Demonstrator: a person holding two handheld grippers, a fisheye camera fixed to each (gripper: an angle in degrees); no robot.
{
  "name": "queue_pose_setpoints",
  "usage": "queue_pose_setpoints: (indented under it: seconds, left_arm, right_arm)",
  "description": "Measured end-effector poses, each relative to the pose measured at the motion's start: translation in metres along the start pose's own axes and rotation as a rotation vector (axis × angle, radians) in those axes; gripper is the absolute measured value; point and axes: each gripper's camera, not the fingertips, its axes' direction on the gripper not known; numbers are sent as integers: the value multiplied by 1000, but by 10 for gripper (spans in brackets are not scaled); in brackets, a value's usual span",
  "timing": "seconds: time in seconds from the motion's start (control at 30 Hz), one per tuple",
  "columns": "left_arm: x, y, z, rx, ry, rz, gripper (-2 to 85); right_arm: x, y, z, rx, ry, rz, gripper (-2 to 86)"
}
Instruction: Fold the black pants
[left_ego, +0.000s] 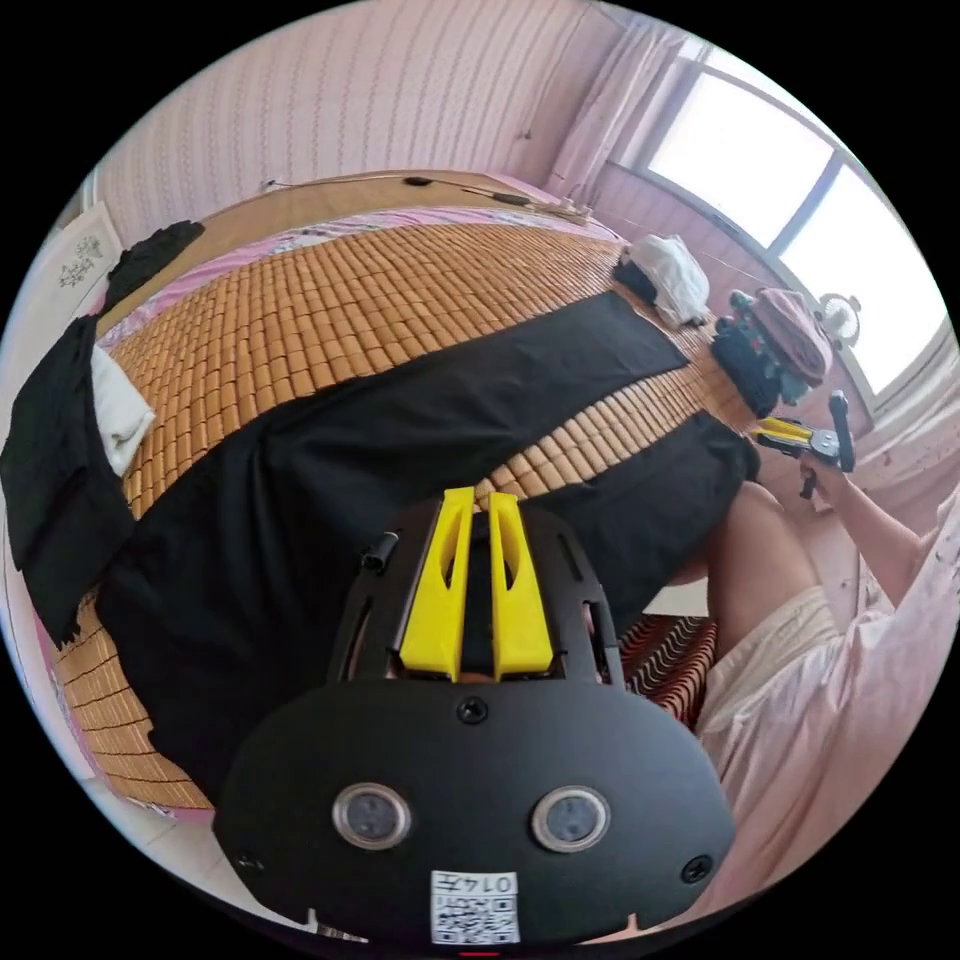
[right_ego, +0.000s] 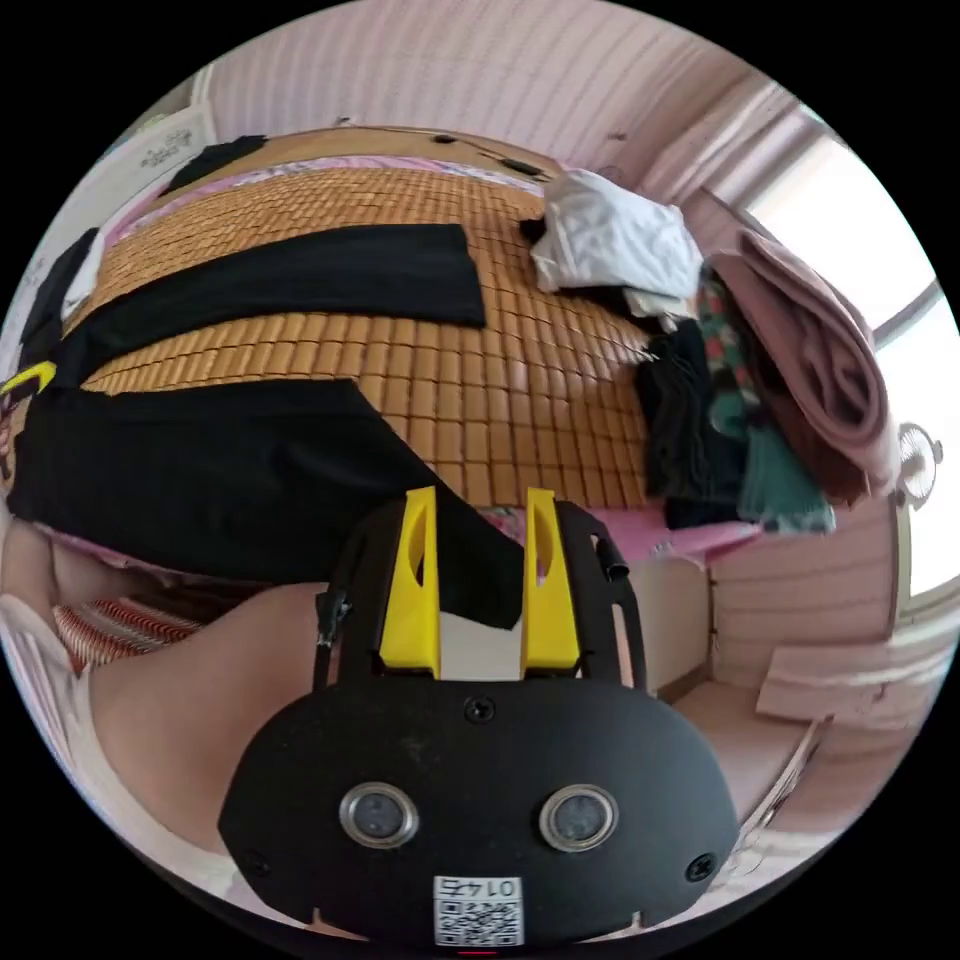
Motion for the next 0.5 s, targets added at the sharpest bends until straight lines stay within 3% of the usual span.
queue_pose_setpoints:
  seconds: [0.07,0.13,0.23,0.3,0.37,0.5]
  left_arm:
    - [33,7,15,-18,45,48,56]
    - [57,8,35,-66,65,72,69]
    - [84,6,64,-132,59,109,69]
    - [98,8,91,-261,-71,179,54]
    - [101,10,94,-239,-78,193,7]
    - [98,13,90,-210,-39,108,-8]
  right_arm:
    - [17,11,13,-46,-129,81,114]
    - [30,20,28,-108,-325,120,48]
    - [45,32,24,-74,-356,164,14]
    - [55,37,15,-53,-393,160,5]
    - [68,42,-5,21,-420,164,3]
    - [77,55,-97,353,-443,40,6]
